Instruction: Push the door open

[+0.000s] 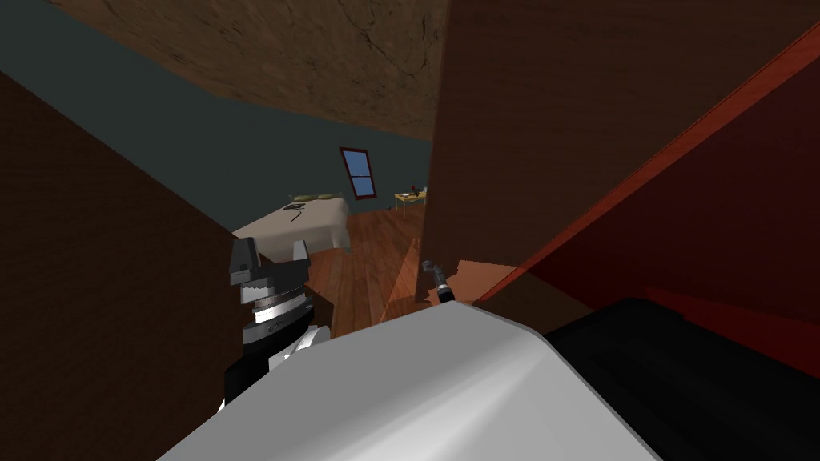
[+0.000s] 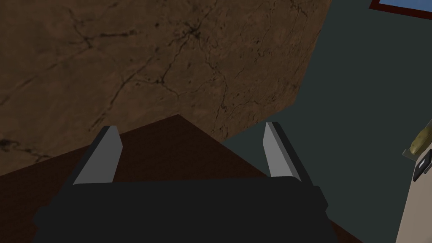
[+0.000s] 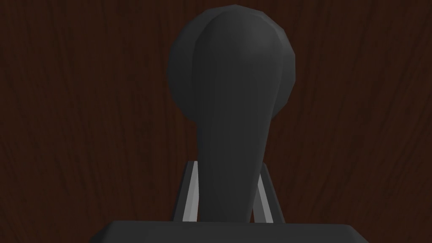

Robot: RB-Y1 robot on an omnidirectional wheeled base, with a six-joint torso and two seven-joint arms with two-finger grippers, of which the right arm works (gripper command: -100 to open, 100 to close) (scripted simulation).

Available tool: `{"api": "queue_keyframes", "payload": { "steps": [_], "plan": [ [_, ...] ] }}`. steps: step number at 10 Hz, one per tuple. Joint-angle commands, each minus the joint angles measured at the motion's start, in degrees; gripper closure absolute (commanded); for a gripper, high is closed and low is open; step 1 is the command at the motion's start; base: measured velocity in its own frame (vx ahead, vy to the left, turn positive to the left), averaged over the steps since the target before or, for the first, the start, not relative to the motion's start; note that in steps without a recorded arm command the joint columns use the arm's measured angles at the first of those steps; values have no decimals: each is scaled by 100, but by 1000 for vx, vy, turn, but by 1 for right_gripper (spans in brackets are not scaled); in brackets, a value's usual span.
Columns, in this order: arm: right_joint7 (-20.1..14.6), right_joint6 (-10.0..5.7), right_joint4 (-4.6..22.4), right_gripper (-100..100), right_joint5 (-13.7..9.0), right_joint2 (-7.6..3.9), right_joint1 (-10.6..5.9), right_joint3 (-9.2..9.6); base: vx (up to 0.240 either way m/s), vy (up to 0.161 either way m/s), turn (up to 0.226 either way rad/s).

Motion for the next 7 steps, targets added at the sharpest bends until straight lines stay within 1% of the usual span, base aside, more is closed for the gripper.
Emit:
{"api": "queue_keyframes", "payload": {
  "steps": [1, 4, 5, 7],
  "plan": [
    [53, -36, 42, 100, -63, 23, -75, -164, 193, 77, -95],
    [103, -28, 72, 100, -144, 118, -110, -353, 177, 79, -80],
    [123, -25, 84, 100, -175, 165, -124, -426, 182, 76, -76],
    [147, -22, 98, 100, -213, 236, -141, -516, 159, 56, -64]
  ]
}}
